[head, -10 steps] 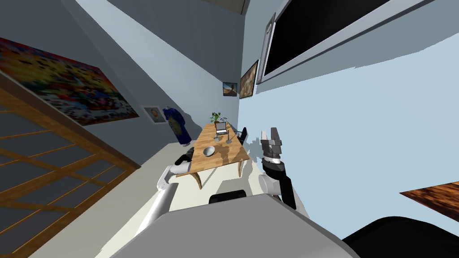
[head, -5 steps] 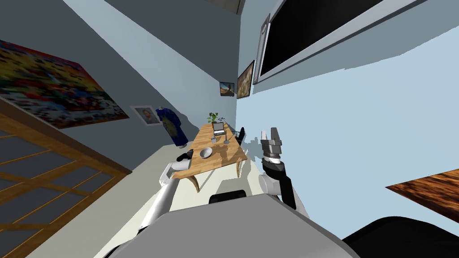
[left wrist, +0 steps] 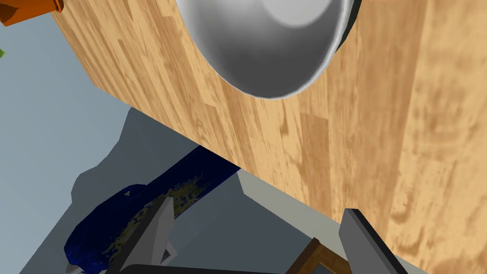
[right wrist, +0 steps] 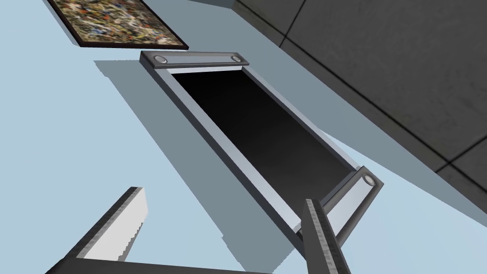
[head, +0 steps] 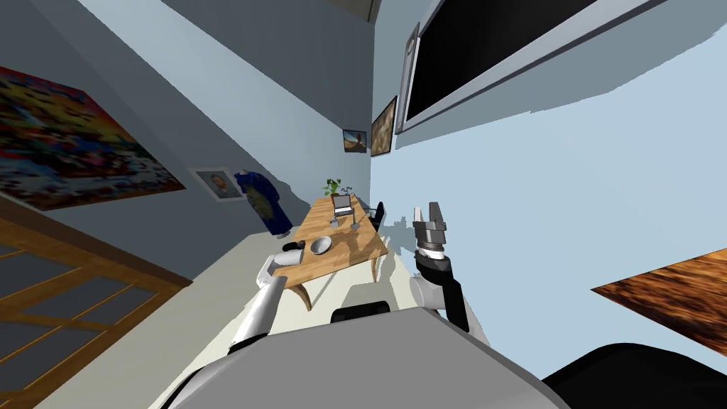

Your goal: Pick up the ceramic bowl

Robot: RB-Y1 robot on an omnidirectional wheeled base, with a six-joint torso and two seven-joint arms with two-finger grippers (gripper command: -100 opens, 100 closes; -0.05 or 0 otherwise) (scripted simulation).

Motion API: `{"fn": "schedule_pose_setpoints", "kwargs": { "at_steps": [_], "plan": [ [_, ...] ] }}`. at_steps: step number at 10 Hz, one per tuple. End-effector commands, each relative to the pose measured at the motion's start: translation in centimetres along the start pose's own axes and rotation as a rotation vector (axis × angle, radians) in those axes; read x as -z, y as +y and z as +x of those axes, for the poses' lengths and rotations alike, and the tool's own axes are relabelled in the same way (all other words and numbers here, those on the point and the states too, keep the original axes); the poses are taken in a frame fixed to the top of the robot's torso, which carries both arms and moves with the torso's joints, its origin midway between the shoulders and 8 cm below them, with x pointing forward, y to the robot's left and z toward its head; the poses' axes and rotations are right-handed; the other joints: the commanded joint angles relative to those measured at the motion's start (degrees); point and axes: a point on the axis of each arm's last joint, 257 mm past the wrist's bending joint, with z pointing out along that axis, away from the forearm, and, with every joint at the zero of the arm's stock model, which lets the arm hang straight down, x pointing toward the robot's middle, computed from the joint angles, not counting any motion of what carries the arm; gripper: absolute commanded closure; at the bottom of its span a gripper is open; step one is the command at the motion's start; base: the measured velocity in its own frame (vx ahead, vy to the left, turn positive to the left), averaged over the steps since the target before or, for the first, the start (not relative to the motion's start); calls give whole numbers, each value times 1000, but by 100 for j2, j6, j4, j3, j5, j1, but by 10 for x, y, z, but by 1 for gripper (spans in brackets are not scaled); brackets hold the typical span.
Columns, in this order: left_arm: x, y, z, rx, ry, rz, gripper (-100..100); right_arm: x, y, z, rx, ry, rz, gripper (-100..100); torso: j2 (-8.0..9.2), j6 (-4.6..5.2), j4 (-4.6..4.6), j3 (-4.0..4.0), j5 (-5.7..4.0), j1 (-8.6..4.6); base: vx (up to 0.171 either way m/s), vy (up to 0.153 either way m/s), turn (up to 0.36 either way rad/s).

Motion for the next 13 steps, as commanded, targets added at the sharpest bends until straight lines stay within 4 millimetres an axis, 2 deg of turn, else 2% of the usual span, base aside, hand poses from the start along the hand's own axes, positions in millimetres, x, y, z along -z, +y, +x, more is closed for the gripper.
{"fn": "schedule_pose_setpoints", "kwargs": {
  "at_steps": [1,8,9,13],
  "plan": [
    [-2,8,0,7,2,-37,-100,0,0,0,0,0,0,0,0,0,0,0,0,0,33,-28,-54],
    [-14,57,-1,73,20,-291,-100,0,0,0,0,0,0,0,-2,-2,-1,-1,-1,-2,43,-40,-77],
    [-14,59,-1,73,21,-296,-100,0,0,0,0,0,0,0,-5,-1,-2,-3,-2,-8,42,-42,-32],
    [-12,95,2,113,38,-452,-100,0,0,0,0,0,0,0,-5,-3,-2,-3,-1,-5,48,-40,-62]
  ]
}}
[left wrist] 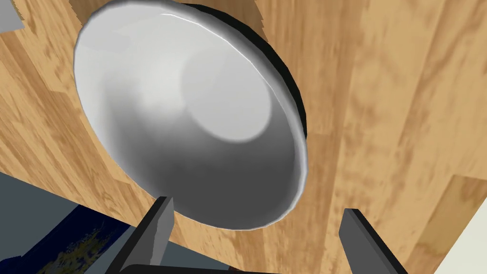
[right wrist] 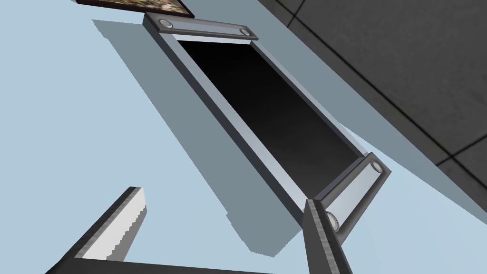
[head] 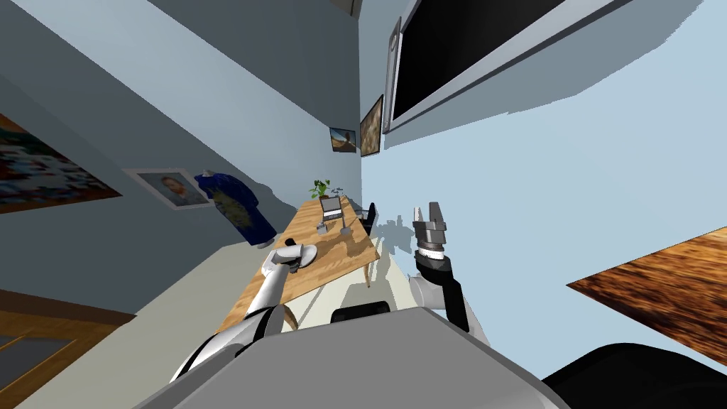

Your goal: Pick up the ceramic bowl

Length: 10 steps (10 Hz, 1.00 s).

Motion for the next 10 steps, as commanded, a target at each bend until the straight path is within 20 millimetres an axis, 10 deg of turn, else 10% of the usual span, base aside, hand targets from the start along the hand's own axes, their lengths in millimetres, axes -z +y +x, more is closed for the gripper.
{"fn": "schedule_pose_setpoints", "kwargs": {
  "at_steps": [1,3,4,5,9,10],
  "plan": [
    [-5,16,2,11,8,-55,-100,0,0,0,0,0,0,0,0,0,0,0,0,0,43,-31,-46],
    [-5,18,0,10,9,-63,-100,0,0,0,0,0,0,0,8,-1,1,4,2,6,21,-20,-15],
    [-6,19,0,11,10,-67,0,0,0,0,0,0,0,0,15,-2,3,8,2,12,0,0,0],
    [-13,26,1,23,5,-69,-100,0,0,0,0,0,0,0,19,-2,4,11,3,16,6,26,-90],
    [-21,34,1,36,1,-74,-100,0,0,0,0,0,0,0,18,-2,4,11,9,38,7,44,-63],
    [-22,34,1,37,1,-73,100,0,0,0,0,0,0,0,19,-3,4,11,7,29,0,0,0]
  ]
}}
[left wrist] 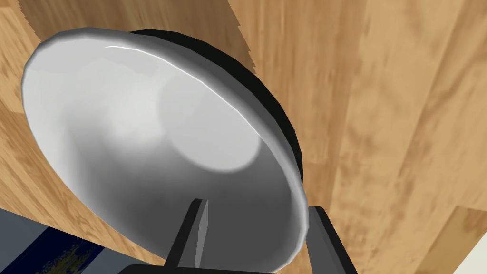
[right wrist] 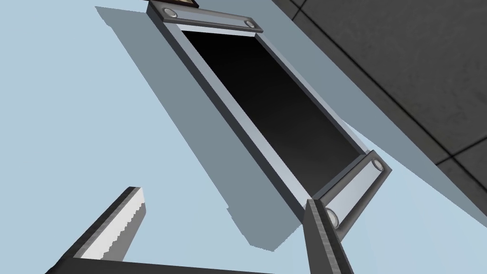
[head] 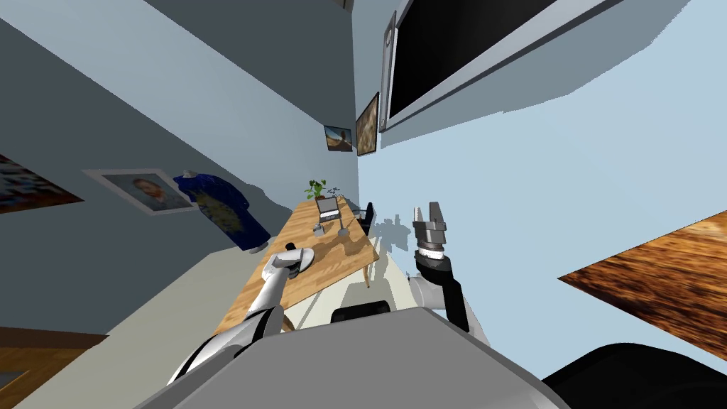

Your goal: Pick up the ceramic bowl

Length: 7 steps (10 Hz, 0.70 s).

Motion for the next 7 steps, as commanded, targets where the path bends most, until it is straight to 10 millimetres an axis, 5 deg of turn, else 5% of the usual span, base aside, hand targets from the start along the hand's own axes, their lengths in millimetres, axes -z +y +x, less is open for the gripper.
{"fn": "schedule_pose_setpoints", "kwargs": {
  "at_steps": [1,4,5,6,7],
  "plan": [
    [0,0,0,0,0,0,100,0,0,0,0,0,0,0,0,0,0,0,0,0,-6,0,8],
    [0,0,0,-1,0,0,100,0,0,0,0,0,0,0,-1,-3,0,0,-1,-3,1,1,-4],
    [0,0,0,-2,0,0,0,0,0,0,0,0,0,0,0,-3,1,1,-1,-3,0,0,0],
    [7,-6,0,-12,3,3,100,0,0,0,0,0,0,0,1,-3,2,2,-2,-4,-4,-40,98],
    [13,-11,0,-20,6,5,100,0,0,0,0,0,0,0,5,-7,5,5,-7,-18,-7,-65,159]
  ]
}}
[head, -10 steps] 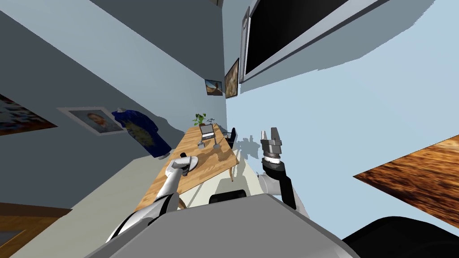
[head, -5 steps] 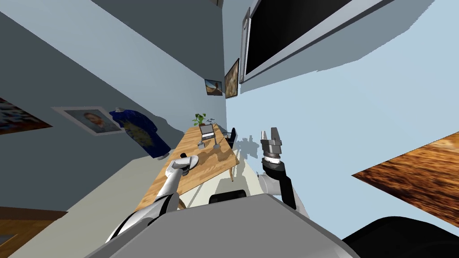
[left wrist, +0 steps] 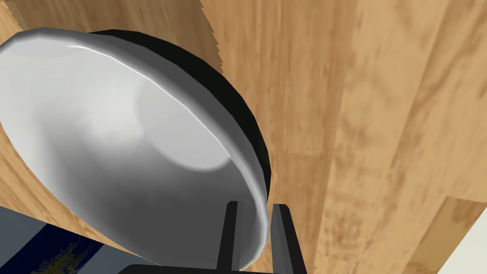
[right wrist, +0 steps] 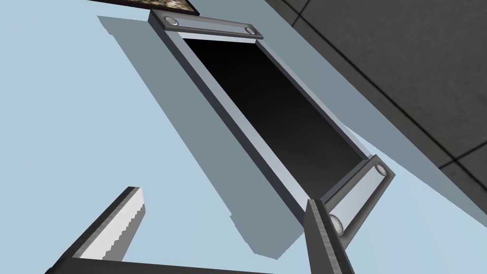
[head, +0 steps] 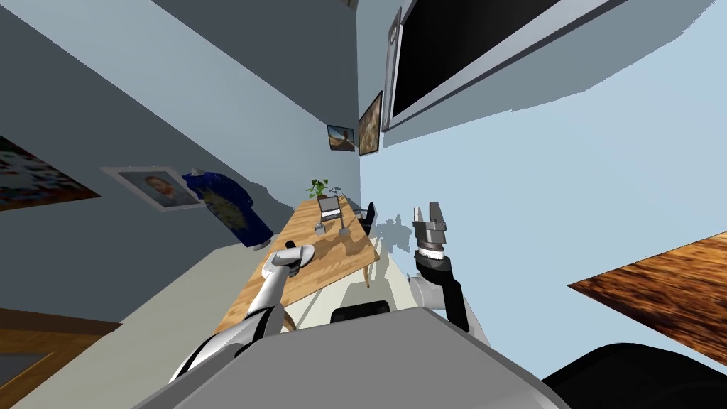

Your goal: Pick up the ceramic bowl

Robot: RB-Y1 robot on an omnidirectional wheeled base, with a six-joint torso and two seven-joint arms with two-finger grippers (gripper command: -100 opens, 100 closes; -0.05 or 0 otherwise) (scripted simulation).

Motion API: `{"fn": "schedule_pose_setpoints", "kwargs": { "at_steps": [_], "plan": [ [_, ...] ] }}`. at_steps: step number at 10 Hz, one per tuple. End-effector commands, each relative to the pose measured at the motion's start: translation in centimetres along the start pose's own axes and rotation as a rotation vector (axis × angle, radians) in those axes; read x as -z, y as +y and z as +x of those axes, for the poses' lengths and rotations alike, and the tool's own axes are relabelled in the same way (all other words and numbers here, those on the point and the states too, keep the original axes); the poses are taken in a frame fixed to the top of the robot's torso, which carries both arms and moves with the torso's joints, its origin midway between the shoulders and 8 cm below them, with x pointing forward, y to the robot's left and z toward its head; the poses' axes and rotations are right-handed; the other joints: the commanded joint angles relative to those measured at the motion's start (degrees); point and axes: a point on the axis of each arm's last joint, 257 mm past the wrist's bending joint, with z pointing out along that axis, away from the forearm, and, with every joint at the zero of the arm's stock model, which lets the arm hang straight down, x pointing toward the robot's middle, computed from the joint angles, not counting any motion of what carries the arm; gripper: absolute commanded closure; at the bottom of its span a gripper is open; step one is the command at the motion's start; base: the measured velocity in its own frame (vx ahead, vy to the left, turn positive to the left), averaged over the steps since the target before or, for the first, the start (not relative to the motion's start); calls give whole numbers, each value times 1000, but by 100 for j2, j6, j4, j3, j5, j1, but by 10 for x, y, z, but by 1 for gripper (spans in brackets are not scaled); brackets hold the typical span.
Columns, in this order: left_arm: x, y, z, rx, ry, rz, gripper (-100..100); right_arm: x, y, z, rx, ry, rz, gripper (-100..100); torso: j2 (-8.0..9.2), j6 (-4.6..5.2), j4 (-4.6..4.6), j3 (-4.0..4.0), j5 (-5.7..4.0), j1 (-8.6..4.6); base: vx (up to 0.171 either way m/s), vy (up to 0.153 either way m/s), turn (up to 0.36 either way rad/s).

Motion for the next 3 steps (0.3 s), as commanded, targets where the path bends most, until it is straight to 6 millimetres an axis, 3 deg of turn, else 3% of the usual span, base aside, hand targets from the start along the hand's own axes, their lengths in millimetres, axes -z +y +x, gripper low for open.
{"fn": "schedule_pose_setpoints", "kwargs": {
  "at_steps": [1,2,3],
  "plan": [
    [7,-5,0,-12,4,0,100,0,0,0,0,0,0,0,0,0,0,0,0,0,-11,-69,100],
    [4,-3,-1,-8,1,0,100,0,0,0,0,0,0,0,3,4,1,2,0,-5,-6,-32,16],
    [4,-3,0,-9,2,-2,0,0,0,0,0,0,0,0,1,5,1,1,1,5,-1,-6,-2]
  ]
}}
